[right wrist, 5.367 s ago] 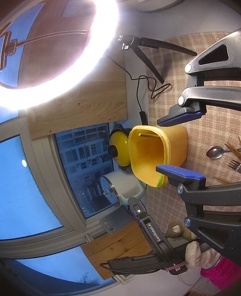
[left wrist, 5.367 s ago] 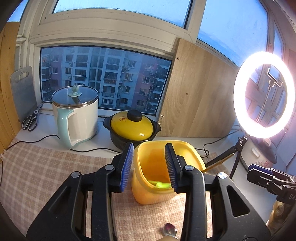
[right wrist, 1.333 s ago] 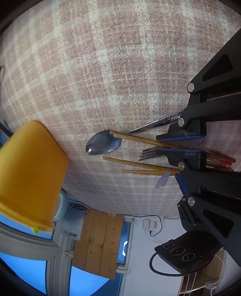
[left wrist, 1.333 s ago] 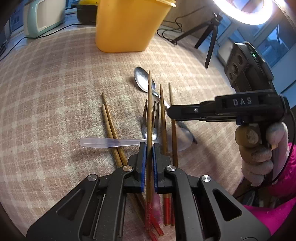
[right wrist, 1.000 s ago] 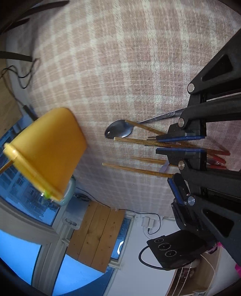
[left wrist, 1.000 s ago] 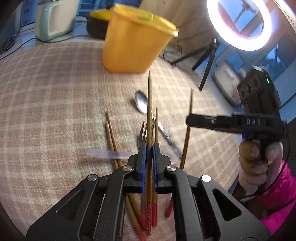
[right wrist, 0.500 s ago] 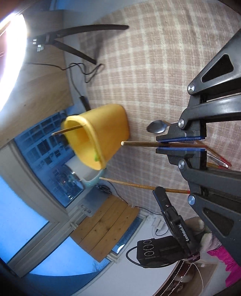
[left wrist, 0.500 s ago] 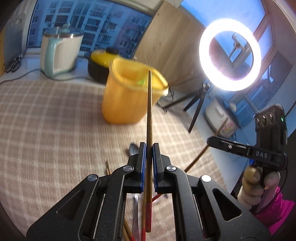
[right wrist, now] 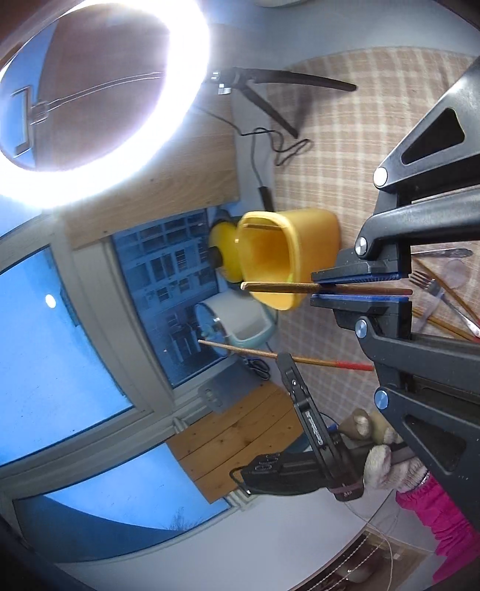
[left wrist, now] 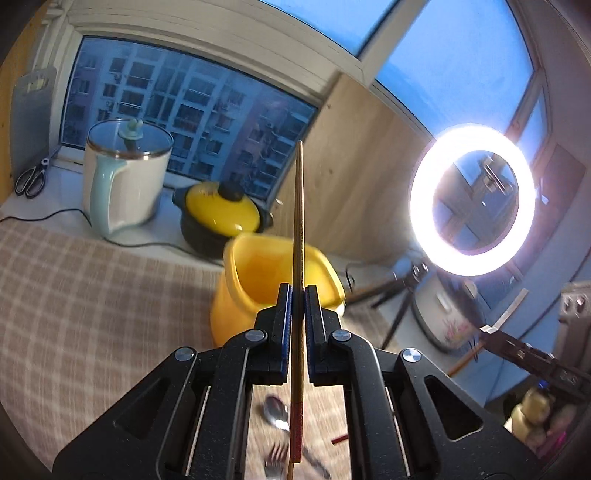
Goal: Organize utensils
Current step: 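Lift the chopstick with the left gripper while the right gripper carries chopsticks to the bucket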
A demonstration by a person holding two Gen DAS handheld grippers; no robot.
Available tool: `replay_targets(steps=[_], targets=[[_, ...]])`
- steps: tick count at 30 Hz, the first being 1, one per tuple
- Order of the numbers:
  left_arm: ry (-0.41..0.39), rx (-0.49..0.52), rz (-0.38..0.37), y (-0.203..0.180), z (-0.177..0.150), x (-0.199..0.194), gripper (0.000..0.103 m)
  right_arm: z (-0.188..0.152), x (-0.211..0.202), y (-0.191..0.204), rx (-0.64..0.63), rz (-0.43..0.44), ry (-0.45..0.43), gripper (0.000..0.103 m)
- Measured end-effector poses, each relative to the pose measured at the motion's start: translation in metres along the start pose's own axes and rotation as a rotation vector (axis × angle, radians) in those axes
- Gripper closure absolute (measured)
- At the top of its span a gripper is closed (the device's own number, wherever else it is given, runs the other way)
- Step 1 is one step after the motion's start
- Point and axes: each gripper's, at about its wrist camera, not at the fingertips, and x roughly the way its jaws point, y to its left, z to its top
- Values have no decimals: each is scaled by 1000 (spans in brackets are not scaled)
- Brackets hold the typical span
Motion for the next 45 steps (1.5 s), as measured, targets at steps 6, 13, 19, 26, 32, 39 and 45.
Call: replay_targets(steps=[6, 13, 19, 26, 32, 39, 45], targets=[[-62, 29, 25, -2, 25, 20, 99, 17, 4, 6, -34, -18, -42, 100], [-126, 62, 42, -2, 51, 45, 99, 38, 5, 9, -50, -35, -88, 100], [-154, 112, 77, -6, 61, 65, 99, 58, 6, 15, -75, -73, -152, 100], [-155, 156, 99, -5, 58, 83, 99, 71, 21, 21, -118, -151, -195, 100], [-132, 154, 116, 4, 52, 95, 99, 71, 44, 13, -81, -178, -176, 100], [-120, 142, 126, 13, 47, 97, 99, 66, 64, 1, -56, -196, -131, 100], [-114, 131, 124, 17, 46, 92, 99, 59, 76, -1, -62, -183, -86, 100]])
